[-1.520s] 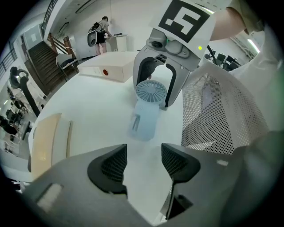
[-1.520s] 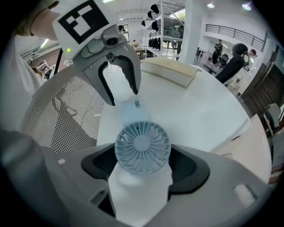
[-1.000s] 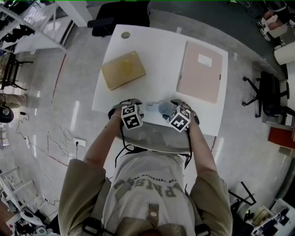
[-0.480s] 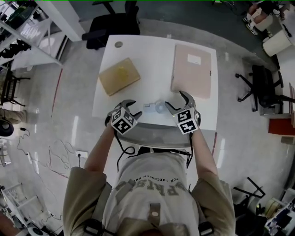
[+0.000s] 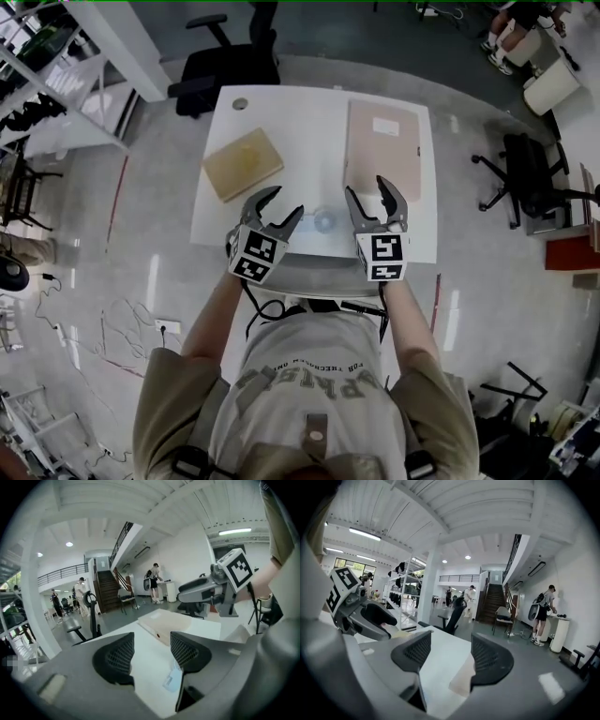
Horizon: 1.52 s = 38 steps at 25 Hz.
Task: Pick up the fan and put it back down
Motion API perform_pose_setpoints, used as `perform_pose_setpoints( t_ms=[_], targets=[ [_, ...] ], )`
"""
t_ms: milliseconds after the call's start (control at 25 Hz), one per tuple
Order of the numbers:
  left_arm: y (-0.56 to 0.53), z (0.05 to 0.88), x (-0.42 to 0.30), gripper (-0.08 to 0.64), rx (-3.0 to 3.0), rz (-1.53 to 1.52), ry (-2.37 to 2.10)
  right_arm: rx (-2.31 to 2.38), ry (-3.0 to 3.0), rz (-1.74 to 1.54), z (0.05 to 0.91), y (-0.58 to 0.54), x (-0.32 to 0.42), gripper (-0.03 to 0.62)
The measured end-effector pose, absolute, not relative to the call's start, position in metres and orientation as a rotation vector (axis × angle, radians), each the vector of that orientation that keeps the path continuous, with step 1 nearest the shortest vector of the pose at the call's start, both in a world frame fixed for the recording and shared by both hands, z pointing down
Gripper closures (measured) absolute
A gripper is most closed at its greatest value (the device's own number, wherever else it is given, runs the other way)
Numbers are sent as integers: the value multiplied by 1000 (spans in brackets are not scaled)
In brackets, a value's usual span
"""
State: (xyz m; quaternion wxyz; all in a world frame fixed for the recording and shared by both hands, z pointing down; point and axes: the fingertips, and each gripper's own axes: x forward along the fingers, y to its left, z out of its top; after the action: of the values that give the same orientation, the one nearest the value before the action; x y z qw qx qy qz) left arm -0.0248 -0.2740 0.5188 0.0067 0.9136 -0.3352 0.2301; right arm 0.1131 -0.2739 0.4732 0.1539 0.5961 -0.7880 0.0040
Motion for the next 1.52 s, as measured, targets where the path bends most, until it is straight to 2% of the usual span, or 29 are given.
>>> perform_pose_setpoints(
  t_ms=[120, 320, 520, 600, 680, 840, 920, 1040, 1160, 1520],
  targets=[
    [-283, 481, -31, 311, 2833, 519, -1190, 1835, -2289, -51, 443, -268, 119, 363],
    [-285, 434, -48, 311, 2814, 231, -1397, 1986, -2322, -116, 407, -255, 125, 383],
    [-282, 395, -69, 363, 2779, -26, -1572, 2087, -2318, -132, 391, -245, 130, 419],
    [-282, 391, -76, 403, 2757, -71, -1609, 2141, -2313, -141, 385, -240, 133, 428],
    [-281, 389, -82, 442, 2729, -110, -1633, 2192, -2322, -139, 379, -237, 137, 469],
    [-278, 386, -90, 474, 2709, -144, -1698, 2198, -2306, -181, 374, -233, 138, 523],
    [-278, 381, -95, 514, 2707, -168, -1744, 2184, -2299, -212, 371, -232, 136, 531],
    [-278, 374, -98, 527, 2718, -178, -1779, 2155, -2288, -273, 367, -230, 129, 543],
    [-278, 366, -97, 549, 2731, -189, -1804, 2139, -2277, -332, 363, -230, 124, 591],
    [-274, 348, -95, 551, 2794, -242, -1845, 2071, -2277, -480, 349, -227, 108, 591]
  ],
)
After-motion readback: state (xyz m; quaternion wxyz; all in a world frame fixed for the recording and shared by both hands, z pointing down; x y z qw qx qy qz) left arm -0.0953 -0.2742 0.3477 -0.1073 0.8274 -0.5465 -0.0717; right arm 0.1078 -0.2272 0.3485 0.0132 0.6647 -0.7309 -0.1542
